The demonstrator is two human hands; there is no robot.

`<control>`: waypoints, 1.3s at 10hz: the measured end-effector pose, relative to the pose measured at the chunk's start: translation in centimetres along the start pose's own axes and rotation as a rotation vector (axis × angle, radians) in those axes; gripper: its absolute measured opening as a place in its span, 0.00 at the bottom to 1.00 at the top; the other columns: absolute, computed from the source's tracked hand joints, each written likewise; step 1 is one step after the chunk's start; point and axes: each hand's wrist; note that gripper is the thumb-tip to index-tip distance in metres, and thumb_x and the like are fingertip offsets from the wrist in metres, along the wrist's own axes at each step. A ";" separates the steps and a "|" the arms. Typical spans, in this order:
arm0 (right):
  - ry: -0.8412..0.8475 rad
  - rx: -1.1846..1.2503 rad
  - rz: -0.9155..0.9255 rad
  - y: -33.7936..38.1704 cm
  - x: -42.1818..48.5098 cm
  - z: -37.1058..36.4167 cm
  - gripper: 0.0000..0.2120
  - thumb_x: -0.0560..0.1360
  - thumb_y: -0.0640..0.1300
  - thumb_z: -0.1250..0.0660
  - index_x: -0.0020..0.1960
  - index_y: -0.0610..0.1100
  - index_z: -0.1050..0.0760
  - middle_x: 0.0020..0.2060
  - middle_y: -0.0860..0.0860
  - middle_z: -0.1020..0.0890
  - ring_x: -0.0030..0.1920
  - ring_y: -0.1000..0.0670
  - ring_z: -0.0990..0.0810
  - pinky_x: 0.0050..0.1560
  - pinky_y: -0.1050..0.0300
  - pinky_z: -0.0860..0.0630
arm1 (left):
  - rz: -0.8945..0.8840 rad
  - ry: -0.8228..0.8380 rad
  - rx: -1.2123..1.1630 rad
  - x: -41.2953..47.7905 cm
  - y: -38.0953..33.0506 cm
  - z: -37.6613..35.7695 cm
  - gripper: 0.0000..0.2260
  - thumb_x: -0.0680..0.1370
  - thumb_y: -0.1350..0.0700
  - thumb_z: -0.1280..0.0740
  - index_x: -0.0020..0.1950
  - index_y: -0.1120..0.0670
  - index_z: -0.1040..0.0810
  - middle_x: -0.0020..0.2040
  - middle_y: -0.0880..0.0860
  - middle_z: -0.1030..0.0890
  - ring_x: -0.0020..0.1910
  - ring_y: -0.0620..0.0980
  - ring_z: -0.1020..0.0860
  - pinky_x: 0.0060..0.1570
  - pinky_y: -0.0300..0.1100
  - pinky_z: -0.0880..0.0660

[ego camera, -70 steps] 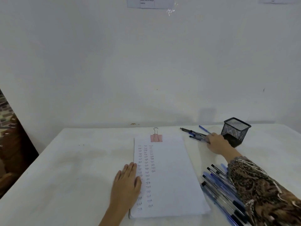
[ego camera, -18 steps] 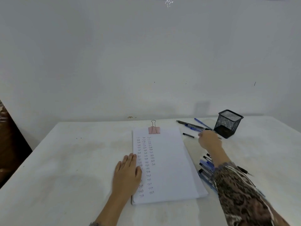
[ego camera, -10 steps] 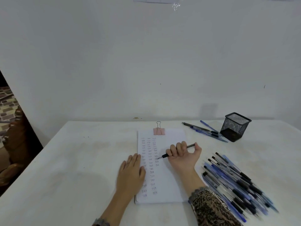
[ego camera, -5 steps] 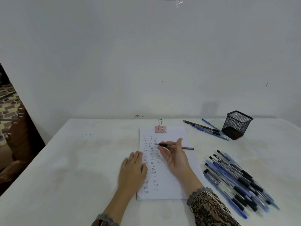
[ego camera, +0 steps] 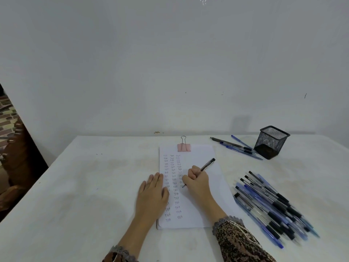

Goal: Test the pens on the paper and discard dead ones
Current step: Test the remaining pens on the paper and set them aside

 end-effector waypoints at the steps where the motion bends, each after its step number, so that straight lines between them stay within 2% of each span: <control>1: 0.060 -0.037 0.008 -0.1 -0.1 -0.3 0.24 0.65 0.24 0.39 0.26 0.47 0.46 0.29 0.53 0.40 0.26 0.58 0.42 0.32 0.68 0.42 | 0.002 0.005 0.002 0.0 0.1 0.0 0.23 0.82 0.50 0.52 0.76 0.52 0.52 0.77 0.48 0.50 0.76 0.46 0.53 0.73 0.42 0.57; 4: 0.018 -0.061 0.018 -0.1 -0.1 -0.3 0.23 0.64 0.24 0.40 0.26 0.47 0.47 0.27 0.53 0.42 0.29 0.56 0.43 0.31 0.72 0.37 | -0.008 0.001 0.022 -0.1 0.1 0.0 0.23 0.82 0.50 0.52 0.76 0.53 0.52 0.77 0.48 0.50 0.76 0.46 0.53 0.73 0.42 0.56; 9: 0.003 -0.110 0.022 -0.3 0.3 -0.2 0.23 0.65 0.26 0.39 0.26 0.47 0.47 0.26 0.54 0.41 0.29 0.55 0.44 0.34 0.70 0.39 | -0.014 -0.008 0.022 0.0 0.3 -0.2 0.24 0.82 0.49 0.52 0.76 0.52 0.51 0.77 0.48 0.50 0.76 0.46 0.52 0.73 0.42 0.56; 11: -0.010 -0.116 0.045 -0.3 0.3 -0.1 0.23 0.65 0.25 0.39 0.26 0.47 0.47 0.26 0.52 0.42 0.30 0.54 0.44 0.32 0.72 0.39 | -0.013 -0.005 0.012 0.0 0.3 -0.2 0.24 0.82 0.49 0.52 0.76 0.52 0.52 0.77 0.48 0.50 0.76 0.46 0.53 0.73 0.42 0.56; 13: -0.018 -0.115 0.060 -0.5 0.4 0.0 0.24 0.65 0.24 0.39 0.26 0.47 0.46 0.26 0.54 0.41 0.26 0.57 0.42 0.32 0.72 0.37 | -0.015 -0.011 0.022 0.1 0.3 -0.2 0.24 0.82 0.49 0.52 0.76 0.52 0.52 0.77 0.48 0.50 0.76 0.46 0.52 0.73 0.42 0.56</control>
Point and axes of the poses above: each hand's wrist, its own x-axis towards the middle knuckle, its own z-axis out of the back of the hand, y = z × x
